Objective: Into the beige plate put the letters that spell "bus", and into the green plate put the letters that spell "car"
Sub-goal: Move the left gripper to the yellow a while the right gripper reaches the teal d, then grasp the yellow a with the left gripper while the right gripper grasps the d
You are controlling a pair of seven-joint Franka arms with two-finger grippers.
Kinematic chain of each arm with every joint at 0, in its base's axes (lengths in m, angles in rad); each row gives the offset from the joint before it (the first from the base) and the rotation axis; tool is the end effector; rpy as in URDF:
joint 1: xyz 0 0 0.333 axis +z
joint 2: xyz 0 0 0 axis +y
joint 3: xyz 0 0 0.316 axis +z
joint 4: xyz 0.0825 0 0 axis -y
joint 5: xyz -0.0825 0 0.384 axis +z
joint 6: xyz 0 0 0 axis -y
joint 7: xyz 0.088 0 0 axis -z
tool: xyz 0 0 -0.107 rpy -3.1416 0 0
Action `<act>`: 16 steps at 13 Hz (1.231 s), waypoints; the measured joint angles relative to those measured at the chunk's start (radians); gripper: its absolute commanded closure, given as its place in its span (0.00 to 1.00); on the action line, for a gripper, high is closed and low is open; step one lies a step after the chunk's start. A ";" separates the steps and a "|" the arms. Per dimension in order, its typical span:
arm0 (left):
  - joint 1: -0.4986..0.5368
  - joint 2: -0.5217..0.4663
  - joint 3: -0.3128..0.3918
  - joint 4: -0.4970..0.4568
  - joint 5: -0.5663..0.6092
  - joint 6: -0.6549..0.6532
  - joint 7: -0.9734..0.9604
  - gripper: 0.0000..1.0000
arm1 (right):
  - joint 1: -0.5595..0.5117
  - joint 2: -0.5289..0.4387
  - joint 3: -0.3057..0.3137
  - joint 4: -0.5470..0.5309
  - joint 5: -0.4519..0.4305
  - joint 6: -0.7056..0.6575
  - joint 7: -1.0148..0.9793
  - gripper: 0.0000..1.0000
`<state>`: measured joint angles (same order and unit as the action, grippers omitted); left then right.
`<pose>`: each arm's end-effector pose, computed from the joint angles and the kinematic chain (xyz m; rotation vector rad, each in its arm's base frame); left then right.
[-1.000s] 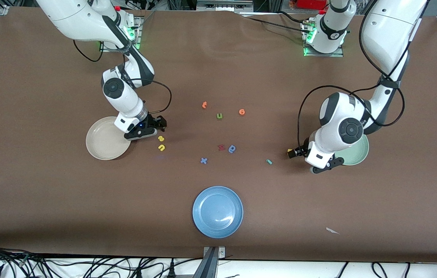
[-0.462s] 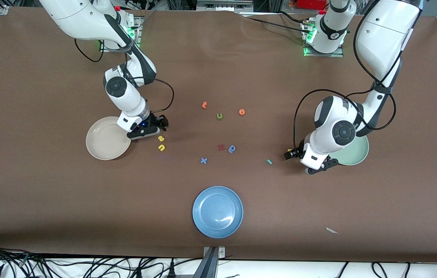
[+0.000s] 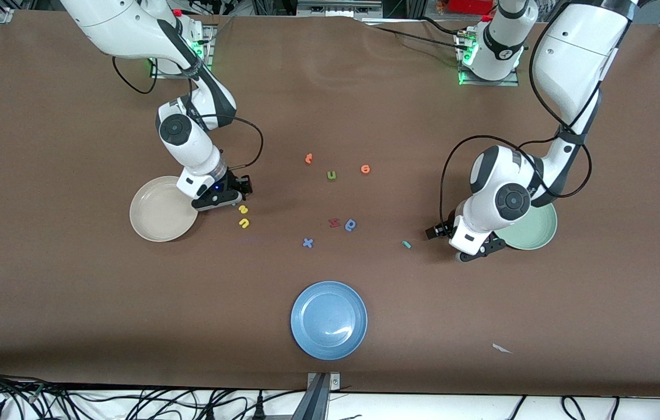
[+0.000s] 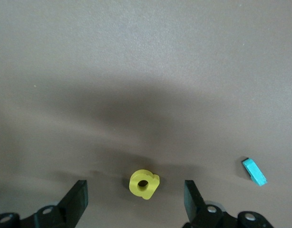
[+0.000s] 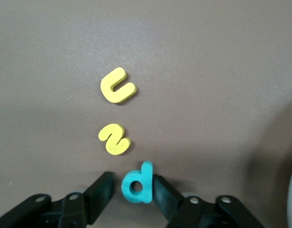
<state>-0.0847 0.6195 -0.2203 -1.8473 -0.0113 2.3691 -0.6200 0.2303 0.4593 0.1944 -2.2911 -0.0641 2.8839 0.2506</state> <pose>0.6068 -0.1841 0.1875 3.0013 0.5429 -0.2077 0.4886 0.2291 0.1667 -3.0125 -0.3162 -0.1744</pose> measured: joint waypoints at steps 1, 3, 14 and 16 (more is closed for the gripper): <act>-0.004 0.001 0.000 -0.001 0.000 0.000 -0.002 0.11 | 0.000 0.000 -0.001 0.000 0.000 0.000 0.000 0.72; -0.009 0.003 0.000 -0.003 0.001 0.000 -0.009 0.14 | 0.000 -0.003 -0.002 0.000 0.000 -0.001 0.000 0.76; -0.009 0.017 0.008 -0.007 0.001 0.000 -0.042 0.18 | 0.000 -0.109 -0.015 0.003 -0.001 -0.157 0.000 0.78; -0.009 0.017 0.008 -0.006 0.001 0.000 -0.043 0.18 | 0.000 -0.119 -0.015 0.003 -0.001 -0.183 0.000 0.45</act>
<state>-0.0942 0.6365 -0.2125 -1.8538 -0.0101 2.3692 -0.6627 0.2302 0.3398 0.1794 -2.2882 -0.0647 2.7011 0.2504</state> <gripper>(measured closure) 0.181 0.780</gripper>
